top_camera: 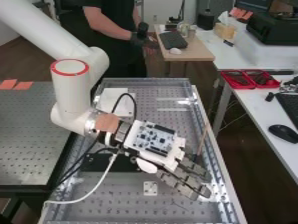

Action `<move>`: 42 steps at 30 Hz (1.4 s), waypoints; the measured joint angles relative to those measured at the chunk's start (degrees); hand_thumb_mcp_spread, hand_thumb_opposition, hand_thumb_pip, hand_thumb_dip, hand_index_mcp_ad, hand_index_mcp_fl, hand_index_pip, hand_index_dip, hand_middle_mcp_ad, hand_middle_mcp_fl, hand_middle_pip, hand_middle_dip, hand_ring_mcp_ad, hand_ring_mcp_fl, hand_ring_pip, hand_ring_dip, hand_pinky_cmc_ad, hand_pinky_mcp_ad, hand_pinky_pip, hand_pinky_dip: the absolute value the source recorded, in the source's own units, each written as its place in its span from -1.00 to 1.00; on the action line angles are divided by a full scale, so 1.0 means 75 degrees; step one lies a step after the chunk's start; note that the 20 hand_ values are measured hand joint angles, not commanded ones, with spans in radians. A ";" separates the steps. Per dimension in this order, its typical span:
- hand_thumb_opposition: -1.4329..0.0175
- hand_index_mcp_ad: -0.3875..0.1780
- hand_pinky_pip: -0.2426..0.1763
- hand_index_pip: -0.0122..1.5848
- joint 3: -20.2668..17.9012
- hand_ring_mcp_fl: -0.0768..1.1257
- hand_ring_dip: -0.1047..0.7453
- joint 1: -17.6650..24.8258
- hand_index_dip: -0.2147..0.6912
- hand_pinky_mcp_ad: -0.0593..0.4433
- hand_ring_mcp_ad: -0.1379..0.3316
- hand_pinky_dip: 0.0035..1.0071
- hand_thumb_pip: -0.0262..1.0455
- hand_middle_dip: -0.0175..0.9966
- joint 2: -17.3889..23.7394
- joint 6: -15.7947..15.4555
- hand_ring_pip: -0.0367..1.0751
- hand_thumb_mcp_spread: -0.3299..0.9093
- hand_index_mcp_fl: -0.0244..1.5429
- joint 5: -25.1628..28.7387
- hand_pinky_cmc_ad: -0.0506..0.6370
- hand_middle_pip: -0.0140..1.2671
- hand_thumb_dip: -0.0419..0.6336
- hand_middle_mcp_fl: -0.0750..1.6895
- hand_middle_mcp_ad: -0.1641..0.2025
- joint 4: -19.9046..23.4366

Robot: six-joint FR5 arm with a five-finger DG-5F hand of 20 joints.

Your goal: Grab the drill bit and place it in the clear container

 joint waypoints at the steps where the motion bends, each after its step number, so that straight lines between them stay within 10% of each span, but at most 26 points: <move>1: -0.30 -0.14 -0.39 0.43 0.0009 -0.78 -0.74 -0.0001 -0.32 -0.17 0.51 -0.66 0.10 -0.64 -0.0014 0.0014 -0.76 0.32 -0.28 -0.0009 -0.18 -0.76 -0.08 -0.65 0.39 0.0012; 22: -0.34 -0.12 -0.38 0.42 -0.0042 -0.72 -0.75 -0.0011 -0.31 -0.16 0.50 -0.66 -0.14 -0.64 0.0013 0.0163 -0.77 0.47 0.12 0.0105 -0.10 -0.76 -0.09 -0.59 0.40 0.0332; 42: -0.36 -0.12 -0.38 0.37 -0.0628 -0.72 -0.75 0.0049 -0.31 -0.16 0.50 -0.66 -0.14 -0.64 0.1271 -0.0241 -0.76 0.52 0.14 0.0045 -0.07 -0.76 -0.09 -0.57 0.40 0.0865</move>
